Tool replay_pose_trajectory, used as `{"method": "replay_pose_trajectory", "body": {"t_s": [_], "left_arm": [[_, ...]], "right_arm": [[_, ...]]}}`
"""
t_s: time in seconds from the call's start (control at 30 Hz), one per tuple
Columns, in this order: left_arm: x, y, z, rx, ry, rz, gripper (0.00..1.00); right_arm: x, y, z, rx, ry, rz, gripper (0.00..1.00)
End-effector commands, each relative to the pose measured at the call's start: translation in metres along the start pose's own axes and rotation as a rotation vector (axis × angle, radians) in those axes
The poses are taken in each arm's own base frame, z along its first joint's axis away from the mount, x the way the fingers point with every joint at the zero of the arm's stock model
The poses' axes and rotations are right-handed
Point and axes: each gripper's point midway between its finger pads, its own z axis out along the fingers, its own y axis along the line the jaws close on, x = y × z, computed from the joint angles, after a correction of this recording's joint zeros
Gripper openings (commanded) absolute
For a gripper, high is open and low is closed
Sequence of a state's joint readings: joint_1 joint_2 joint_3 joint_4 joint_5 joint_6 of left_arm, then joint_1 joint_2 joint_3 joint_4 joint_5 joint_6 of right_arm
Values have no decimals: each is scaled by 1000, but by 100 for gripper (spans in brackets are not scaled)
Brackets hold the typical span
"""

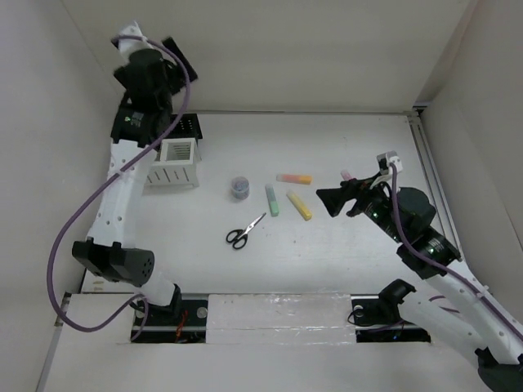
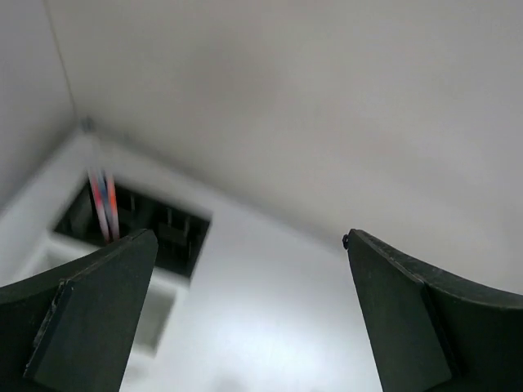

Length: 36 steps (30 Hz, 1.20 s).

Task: Sort the stationery into containers
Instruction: Grab a piece of stationery with the left arm

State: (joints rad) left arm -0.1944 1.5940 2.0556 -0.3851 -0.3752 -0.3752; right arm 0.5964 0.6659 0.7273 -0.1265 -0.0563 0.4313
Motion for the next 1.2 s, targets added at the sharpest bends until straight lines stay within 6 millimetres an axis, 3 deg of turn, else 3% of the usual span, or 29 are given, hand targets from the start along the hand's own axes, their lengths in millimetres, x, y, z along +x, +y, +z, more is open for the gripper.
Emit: {"method": "replay_pose_trajectory", "body": {"t_s": [0.0, 0.1, 0.13, 0.23, 0.3, 0.33, 0.4, 0.43, 0.57, 0.83, 1.0, 1.17], "left_arm": [[160, 1, -28, 28, 429, 93, 100], [228, -18, -52, 88, 544, 155, 100], [242, -20, -57, 98, 567, 171, 100], [293, -13, -68, 107, 658, 184, 100], [310, -3, -70, 91, 679, 187, 100], [331, 2, -74, 83, 717, 214, 100], [346, 5, -76, 63, 739, 234, 100], [365, 8, -79, 54, 775, 261, 100], [401, 24, -82, 22, 842, 276, 100], [431, 34, -84, 14, 893, 292, 100], [436, 34, -81, 13, 893, 292, 100], [447, 40, -80, -15, 912, 304, 92]], "right_arm": [[-22, -29, -20, 201, -11, -94, 100], [-28, -29, -32, 209, -28, -120, 100], [-29, -30, -32, 209, -27, -129, 100], [-28, -21, -37, 163, -22, -128, 100], [-23, -16, -35, 127, -8, -127, 100], [-17, -17, -34, 124, 8, -127, 100], [-14, -17, -32, 114, 12, -127, 100], [-7, -18, -30, 111, 33, -126, 100], [-10, -12, -29, 84, 21, -126, 100], [-2, -13, -23, 73, 42, -125, 100], [3, -14, -22, 67, 56, -124, 100], [5, -14, -23, 67, 56, -115, 100]]}}
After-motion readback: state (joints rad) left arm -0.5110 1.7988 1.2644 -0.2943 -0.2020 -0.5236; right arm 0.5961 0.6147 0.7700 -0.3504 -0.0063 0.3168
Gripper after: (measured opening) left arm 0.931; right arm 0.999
